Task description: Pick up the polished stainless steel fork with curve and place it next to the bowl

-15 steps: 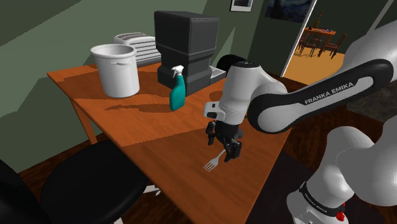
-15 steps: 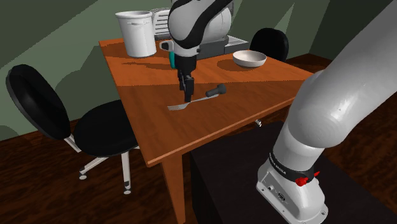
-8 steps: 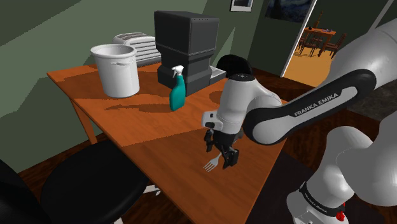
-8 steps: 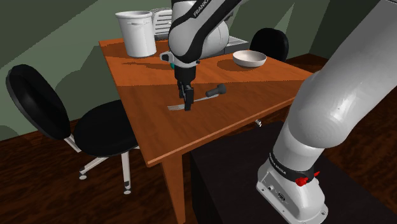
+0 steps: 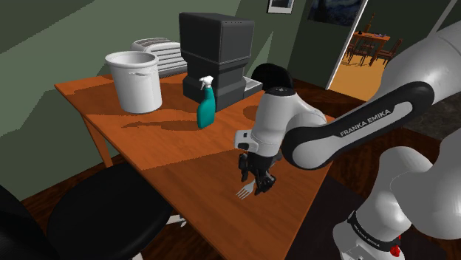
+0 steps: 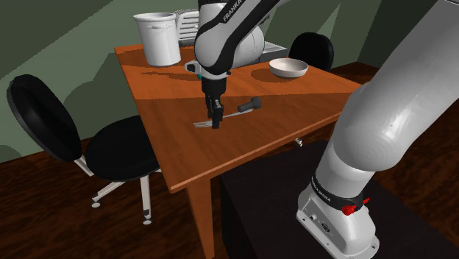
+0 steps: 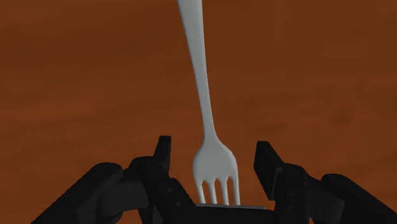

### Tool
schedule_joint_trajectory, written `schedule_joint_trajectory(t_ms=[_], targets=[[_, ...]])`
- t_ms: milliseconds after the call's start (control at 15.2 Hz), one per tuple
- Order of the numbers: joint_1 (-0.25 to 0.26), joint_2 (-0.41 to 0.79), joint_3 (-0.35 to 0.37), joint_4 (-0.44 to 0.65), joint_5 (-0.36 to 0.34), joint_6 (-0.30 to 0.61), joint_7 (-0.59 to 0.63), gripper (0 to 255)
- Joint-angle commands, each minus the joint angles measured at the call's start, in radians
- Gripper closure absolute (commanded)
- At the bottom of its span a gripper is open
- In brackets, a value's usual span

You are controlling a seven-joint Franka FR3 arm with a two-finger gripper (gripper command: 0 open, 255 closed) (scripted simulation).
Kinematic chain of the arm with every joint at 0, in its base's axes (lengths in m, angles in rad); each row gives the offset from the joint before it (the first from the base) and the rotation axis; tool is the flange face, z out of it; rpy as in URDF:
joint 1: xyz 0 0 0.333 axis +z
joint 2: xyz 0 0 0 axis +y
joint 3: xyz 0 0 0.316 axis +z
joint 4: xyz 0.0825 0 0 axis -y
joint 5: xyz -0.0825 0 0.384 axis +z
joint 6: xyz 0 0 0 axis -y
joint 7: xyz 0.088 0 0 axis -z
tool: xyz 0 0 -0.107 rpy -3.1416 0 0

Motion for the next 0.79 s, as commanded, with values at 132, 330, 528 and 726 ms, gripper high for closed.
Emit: schedule_joint_trajectory(t_ms=[132,330,528,726], targets=[[0.001,0.003,0.001,-0.002,0.001,0.002,0.001,255],[0.0,0.004,-0.001,-0.002,0.0,0.003,-0.002,255],[0.0,0.001,0.0,-0.001,0.0,0.0,0.0,255],[-0.001,-0.033,0.0,0.015,-0.004,-0.05,0.005,255]])
